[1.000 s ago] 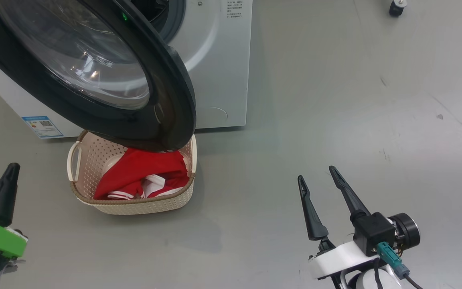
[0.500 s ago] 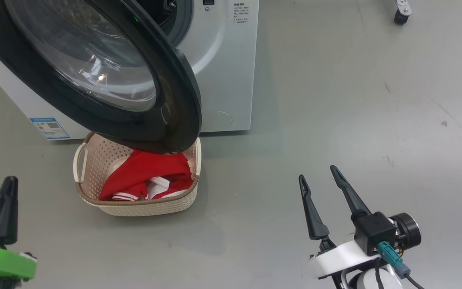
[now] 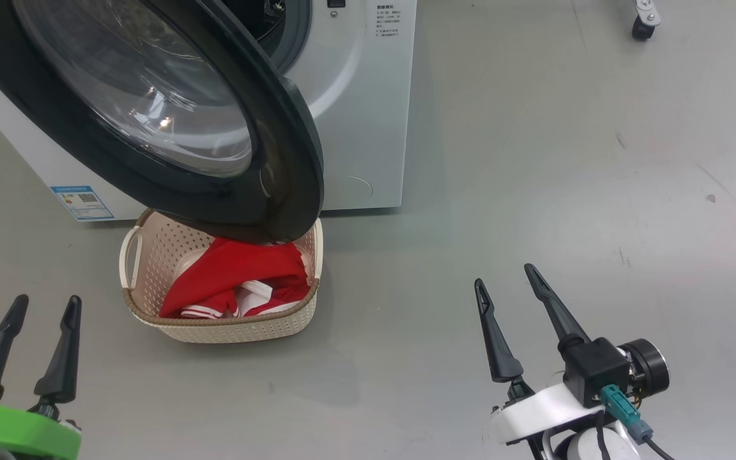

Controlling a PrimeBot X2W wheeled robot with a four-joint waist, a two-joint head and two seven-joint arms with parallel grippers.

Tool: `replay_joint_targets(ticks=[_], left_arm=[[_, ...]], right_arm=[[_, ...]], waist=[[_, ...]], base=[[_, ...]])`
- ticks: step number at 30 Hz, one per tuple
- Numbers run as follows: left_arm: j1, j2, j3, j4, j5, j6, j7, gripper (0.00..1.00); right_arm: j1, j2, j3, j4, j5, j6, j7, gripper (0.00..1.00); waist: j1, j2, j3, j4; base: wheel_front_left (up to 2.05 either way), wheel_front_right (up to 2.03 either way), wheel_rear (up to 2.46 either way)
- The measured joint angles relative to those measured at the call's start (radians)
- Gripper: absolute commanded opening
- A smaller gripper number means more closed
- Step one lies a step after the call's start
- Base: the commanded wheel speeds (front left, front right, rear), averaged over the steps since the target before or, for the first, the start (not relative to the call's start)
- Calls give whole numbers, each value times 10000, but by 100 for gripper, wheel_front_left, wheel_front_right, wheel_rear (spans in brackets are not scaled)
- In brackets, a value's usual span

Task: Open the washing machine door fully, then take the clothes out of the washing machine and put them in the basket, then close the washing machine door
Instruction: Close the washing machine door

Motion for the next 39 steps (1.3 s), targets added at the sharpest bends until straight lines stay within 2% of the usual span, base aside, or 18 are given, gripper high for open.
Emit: replay_joint_targets(ticks=[7, 18, 39], left_arm=[[1, -443, 337, -334, 359, 0, 0, 100], [133, -754, 491, -474, 729, 0, 0, 100], [361, -1080, 650, -600, 1087, 0, 0, 100]], right_arm=[[0, 0, -4, 0, 2, 0, 0, 100], [0, 0, -2, 6, 12, 0, 0, 100], [0, 0, 27, 71, 12, 0, 0, 100]], waist=[[0, 0, 13, 30], [0, 0, 52, 54], [0, 0, -62, 17]], base=[[0, 0, 0], [0, 0, 0], [0, 0, 0]])
